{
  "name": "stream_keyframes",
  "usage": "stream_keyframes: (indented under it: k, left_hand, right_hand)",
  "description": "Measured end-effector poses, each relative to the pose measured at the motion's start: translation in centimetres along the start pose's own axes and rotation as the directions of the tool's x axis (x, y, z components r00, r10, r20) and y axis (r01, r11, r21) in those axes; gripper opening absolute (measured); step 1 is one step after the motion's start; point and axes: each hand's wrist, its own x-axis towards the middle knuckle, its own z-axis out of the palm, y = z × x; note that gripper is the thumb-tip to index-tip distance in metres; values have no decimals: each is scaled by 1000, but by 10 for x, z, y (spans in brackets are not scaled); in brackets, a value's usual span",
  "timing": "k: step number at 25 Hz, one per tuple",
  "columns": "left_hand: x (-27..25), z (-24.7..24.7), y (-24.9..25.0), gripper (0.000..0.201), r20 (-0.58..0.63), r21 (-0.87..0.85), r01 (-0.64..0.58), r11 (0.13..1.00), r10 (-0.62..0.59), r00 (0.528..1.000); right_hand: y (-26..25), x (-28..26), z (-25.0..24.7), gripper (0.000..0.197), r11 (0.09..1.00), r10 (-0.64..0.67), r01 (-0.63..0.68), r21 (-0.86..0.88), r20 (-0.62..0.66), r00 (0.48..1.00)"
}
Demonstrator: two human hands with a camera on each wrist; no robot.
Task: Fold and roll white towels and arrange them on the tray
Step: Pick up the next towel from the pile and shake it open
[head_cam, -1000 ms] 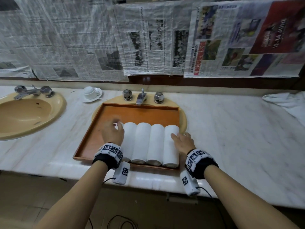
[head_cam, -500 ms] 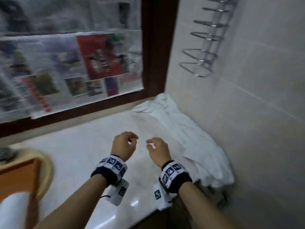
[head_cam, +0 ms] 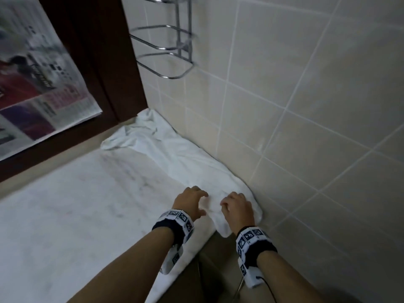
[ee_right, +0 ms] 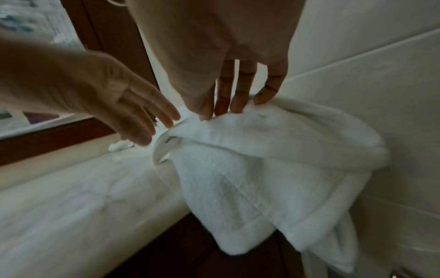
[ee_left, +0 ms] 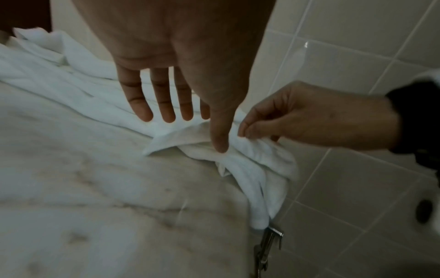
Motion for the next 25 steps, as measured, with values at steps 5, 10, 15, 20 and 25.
stream_keyframes:
  k: [5, 10, 15, 20, 25]
  left_hand:
    - [13, 15, 3, 26, -9, 118, 24, 993, -23, 1000]
    - [5, 10, 9, 20, -193, 13, 35, 999, -32, 981]
    - [-22, -82, 18, 15, -596, -182, -217, 959, 68, 800]
    - [-99, -228, -45, 13, -890, -61, -192, 980, 34, 454]
    - [-237, -355, -124, 44, -951, 75, 144, 987, 27, 309]
  right_hand:
    - [1, -3, 2, 11, 991, 105, -98, 88, -70, 992]
    - [20, -8, 0, 58, 968, 233, -232, 91, 5, 973]
    - [-16, 1, -30, 45, 993, 22, 8, 115, -254, 967]
    - [-121, 52, -154, 24, 865, -201, 425, 268, -592, 781]
    - [-273, 72, -289, 17, 642, -494, 759, 108, -699, 518]
